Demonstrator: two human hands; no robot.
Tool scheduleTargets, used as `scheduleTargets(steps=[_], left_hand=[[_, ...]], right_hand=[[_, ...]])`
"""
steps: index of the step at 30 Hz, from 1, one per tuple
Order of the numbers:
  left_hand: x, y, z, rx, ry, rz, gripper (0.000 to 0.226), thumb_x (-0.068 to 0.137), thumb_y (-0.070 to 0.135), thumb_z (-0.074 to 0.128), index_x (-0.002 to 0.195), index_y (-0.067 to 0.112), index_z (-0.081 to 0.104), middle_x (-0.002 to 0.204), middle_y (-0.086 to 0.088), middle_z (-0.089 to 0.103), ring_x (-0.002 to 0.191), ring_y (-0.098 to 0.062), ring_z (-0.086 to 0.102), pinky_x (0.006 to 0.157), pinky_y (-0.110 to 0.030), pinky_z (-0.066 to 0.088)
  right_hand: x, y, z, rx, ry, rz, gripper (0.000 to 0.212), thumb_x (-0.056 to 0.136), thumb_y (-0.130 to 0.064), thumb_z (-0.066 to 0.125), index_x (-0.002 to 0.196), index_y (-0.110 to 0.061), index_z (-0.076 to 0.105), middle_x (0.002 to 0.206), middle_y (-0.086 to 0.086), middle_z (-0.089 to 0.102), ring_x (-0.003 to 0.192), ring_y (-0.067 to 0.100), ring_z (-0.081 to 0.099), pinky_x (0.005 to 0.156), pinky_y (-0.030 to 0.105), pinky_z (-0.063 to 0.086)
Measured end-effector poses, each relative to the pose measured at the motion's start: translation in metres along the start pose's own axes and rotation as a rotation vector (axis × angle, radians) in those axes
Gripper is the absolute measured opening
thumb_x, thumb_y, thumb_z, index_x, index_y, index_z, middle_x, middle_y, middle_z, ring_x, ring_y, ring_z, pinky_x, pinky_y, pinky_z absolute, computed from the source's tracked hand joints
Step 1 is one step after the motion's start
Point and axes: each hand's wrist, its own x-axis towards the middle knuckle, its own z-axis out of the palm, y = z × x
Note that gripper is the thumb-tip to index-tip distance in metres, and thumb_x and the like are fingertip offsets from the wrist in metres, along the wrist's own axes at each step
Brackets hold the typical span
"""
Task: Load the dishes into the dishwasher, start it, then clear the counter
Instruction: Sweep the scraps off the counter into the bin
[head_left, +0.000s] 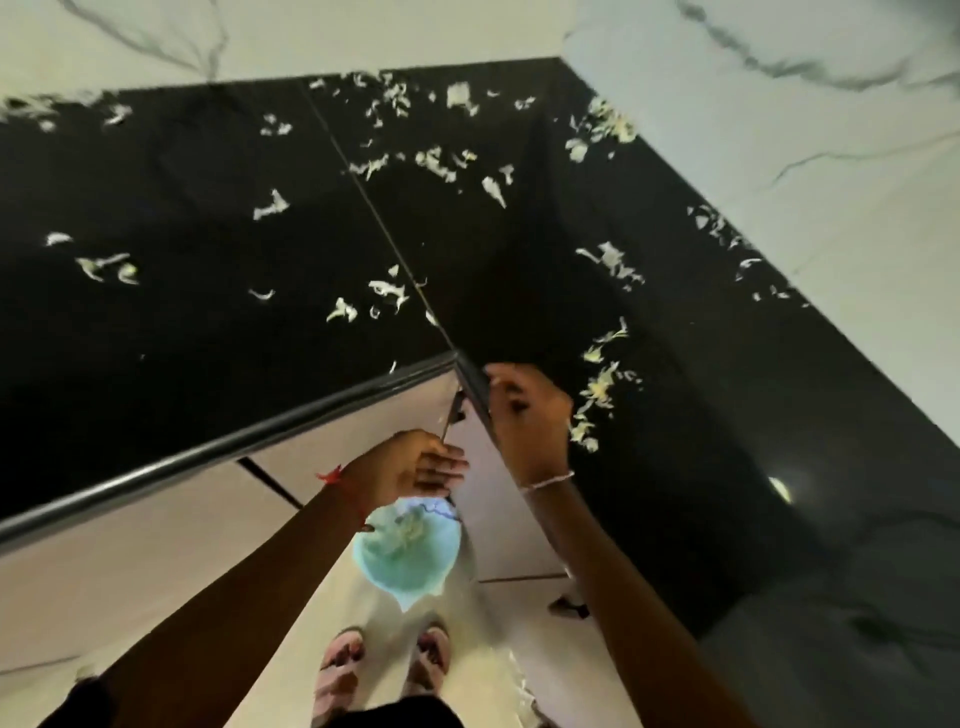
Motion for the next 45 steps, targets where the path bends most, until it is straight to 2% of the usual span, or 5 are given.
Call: scheduleTargets(steps=[12,22,29,37,45], left_hand=[[-0.006,-0.001,0.025,0.006,-0.078,-0.029,0.029,0.093,0.020,0.044,0.099,0.000,0.065,0.090,-0.013,0.071,0.085,-0.025,0.066,0.079,-0.036,0.053],[0.013,-0.020,0.021,-0.053,-0.145,-0.163,0.032,0.092,0.017,0.041,0.108,-0.003,0.060,0.114,-0.023,0.063,0.096,-0.035,0.064,0.084,-0.045,0.052],[0.025,-0.030,0.032,-0.334,-0.272,-0.120,0.040,0.090,0.025,0.039,0.115,-0.003,0.053,0.112,-0.030,0.061,0.096,-0.041,0.064,0.076,-0.051,0.054],[0.033,-0.023,0.036,-0.471,-0.268,-0.065,0.044,0.097,0.032,0.033,0.117,-0.004,0.049,0.102,-0.034,0.062,0.086,-0.044,0.066,0.070,-0.053,0.055],[0.034,-0.017,0.033,-0.390,-0.264,-0.046,0.039,0.091,0.021,0.036,0.117,-0.006,0.049,0.098,-0.030,0.065,0.087,-0.040,0.067,0.072,-0.045,0.058]], right_hand=[[0.102,0.105,-0.084,-0.293,-0.296,0.467,0.052,0.097,-0.034,0.041,0.141,-0.009,0.033,0.154,0.008,0.017,0.142,0.024,0.015,0.117,0.039,0.011],[0.012,0.072,-0.090,0.112,-0.192,0.328,0.033,0.098,-0.019,0.039,0.128,-0.010,0.052,0.143,0.005,0.042,0.138,0.014,0.029,0.115,0.031,0.024],[0.009,0.060,-0.057,-0.480,-0.311,0.337,0.053,0.100,-0.035,0.025,0.146,-0.012,0.018,0.156,0.006,0.010,0.144,0.017,0.003,0.115,0.028,-0.001],[0.009,0.044,-0.030,-0.069,-0.247,0.334,0.042,0.101,-0.030,0.027,0.140,-0.016,0.035,0.153,0.001,0.022,0.143,0.015,0.015,0.117,0.040,0.020],[0.001,0.043,-0.025,-0.284,-0.608,0.086,0.044,0.101,-0.026,0.024,0.143,-0.012,0.028,0.154,0.003,0.020,0.143,0.012,0.008,0.116,0.023,0.001]])
